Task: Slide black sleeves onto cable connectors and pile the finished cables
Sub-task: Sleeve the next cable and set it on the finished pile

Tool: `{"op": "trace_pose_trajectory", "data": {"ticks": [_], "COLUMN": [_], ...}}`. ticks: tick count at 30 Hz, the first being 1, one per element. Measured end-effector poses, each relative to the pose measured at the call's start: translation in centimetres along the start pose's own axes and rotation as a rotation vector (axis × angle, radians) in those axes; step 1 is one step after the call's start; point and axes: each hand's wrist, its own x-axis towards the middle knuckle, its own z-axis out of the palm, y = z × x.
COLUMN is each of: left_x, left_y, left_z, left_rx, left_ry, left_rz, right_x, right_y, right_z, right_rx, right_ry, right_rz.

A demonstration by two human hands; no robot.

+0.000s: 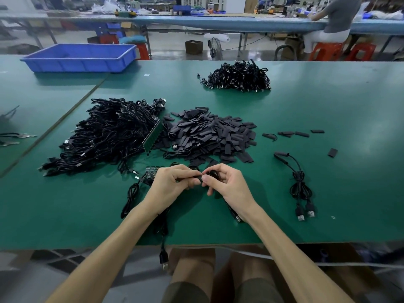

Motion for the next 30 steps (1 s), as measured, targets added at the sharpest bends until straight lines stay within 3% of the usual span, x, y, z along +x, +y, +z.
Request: {"op": "trace_pose_trajectory", "data": {"ticks": [6,17,30], "left_x": [0.01,0.38,0.45], "left_y": [0.07,0.42,-0.38], "left_z": [0.14,-0.54,-0.25], "left_rx": [-0.027,-0.344,-0.363], "left_ry": [0.005,0.101,0.12], "left_rz": [-0.046,-0.219,-0.246], "right_x": [-0.14,-0.14,-0.19], "right_y": [-0.06,0.05,-0.32], "right_z": [-0.08,-0.43,-0.27], "right_rx": [0.022,0.136,0.102], "right_ry": [0.005,0.062,0.047], "right_rz": [-0.006,-0.018,0.002]}}
